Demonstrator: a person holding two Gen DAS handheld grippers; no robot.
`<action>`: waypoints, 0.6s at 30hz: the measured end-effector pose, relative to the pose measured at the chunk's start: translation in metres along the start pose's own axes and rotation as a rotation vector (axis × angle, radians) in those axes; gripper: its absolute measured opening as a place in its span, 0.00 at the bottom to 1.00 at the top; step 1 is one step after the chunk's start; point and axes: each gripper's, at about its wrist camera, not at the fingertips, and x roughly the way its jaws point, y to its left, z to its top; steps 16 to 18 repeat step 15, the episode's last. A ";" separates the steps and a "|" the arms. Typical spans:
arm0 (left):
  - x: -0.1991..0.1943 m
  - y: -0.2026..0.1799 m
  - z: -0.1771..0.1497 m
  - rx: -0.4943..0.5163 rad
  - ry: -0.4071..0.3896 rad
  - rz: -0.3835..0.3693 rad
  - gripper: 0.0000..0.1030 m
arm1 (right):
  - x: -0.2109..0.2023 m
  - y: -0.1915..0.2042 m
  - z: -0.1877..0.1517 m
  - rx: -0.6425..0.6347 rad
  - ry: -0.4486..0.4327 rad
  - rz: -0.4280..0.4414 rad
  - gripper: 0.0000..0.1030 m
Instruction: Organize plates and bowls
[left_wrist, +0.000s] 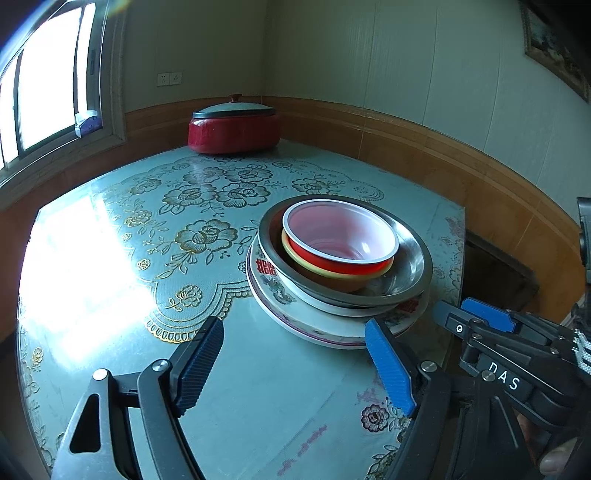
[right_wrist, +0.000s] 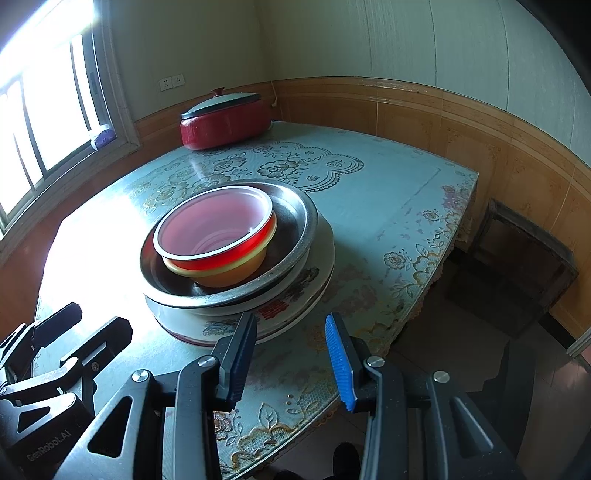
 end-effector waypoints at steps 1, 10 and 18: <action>0.000 0.000 0.000 -0.001 -0.001 -0.001 0.77 | 0.000 0.000 0.000 0.000 0.000 -0.001 0.38; -0.008 0.003 0.002 -0.022 -0.065 -0.021 0.77 | 0.002 0.000 0.001 -0.002 0.003 -0.004 0.38; -0.006 0.004 0.002 -0.024 -0.059 -0.025 0.76 | 0.001 -0.002 0.002 -0.002 -0.006 -0.009 0.38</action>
